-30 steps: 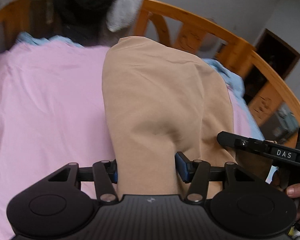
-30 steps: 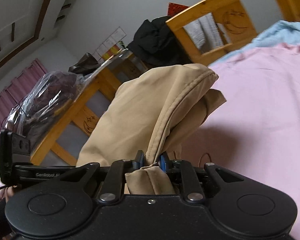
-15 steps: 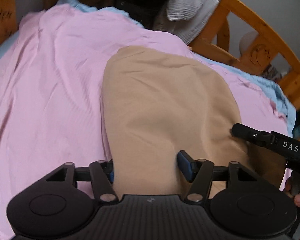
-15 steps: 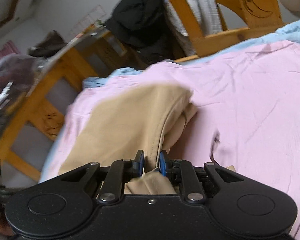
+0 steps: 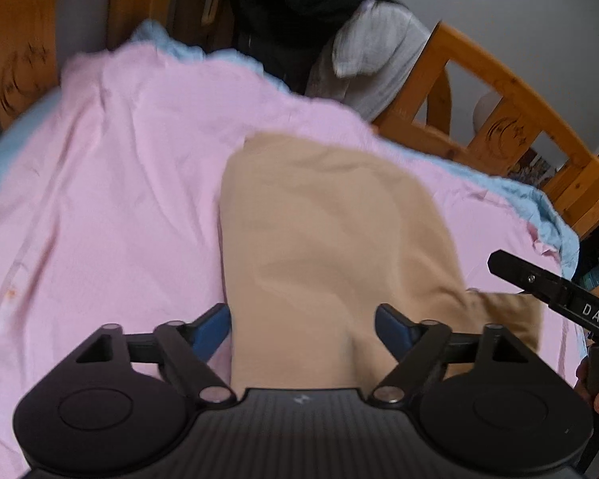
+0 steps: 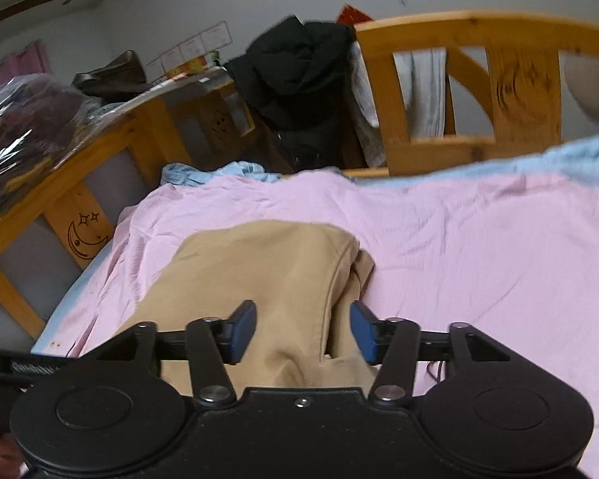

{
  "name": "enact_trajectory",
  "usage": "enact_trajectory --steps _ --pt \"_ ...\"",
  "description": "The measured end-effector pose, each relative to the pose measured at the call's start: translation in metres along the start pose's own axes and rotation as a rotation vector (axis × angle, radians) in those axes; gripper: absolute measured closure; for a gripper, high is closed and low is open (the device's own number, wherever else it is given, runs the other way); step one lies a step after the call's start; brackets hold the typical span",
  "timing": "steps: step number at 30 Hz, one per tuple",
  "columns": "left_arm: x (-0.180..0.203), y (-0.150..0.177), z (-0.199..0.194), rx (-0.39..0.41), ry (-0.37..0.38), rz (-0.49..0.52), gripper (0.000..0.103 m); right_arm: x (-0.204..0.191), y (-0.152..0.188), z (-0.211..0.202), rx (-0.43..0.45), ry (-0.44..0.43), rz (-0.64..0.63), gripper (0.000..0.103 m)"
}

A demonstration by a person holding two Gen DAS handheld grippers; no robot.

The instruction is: Fold large clothes

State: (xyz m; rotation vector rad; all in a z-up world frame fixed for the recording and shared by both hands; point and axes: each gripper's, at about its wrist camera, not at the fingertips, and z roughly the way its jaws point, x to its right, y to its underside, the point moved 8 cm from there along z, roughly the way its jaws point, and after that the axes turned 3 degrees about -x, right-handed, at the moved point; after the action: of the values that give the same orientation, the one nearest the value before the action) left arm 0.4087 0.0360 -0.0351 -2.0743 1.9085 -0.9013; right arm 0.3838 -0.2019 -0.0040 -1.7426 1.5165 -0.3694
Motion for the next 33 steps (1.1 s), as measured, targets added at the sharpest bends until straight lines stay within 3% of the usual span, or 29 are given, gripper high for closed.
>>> enact_trajectory --steps 8,15,24,33 --pt "0.011 0.009 -0.081 0.179 -0.013 0.048 0.001 -0.016 -0.010 -0.072 0.154 0.039 -0.023 0.016" --pt "0.024 0.036 -0.152 0.339 -0.038 0.159 0.001 -0.039 0.000 -0.150 0.301 0.054 -0.062 0.002" --pt "0.028 0.087 -0.210 0.408 -0.060 0.224 0.000 -0.072 0.046 -0.229 0.408 0.083 -0.118 0.001" --pt "0.022 0.150 -0.219 0.440 -0.086 0.246 0.000 -0.083 0.131 -0.264 0.382 0.136 -0.090 0.001"
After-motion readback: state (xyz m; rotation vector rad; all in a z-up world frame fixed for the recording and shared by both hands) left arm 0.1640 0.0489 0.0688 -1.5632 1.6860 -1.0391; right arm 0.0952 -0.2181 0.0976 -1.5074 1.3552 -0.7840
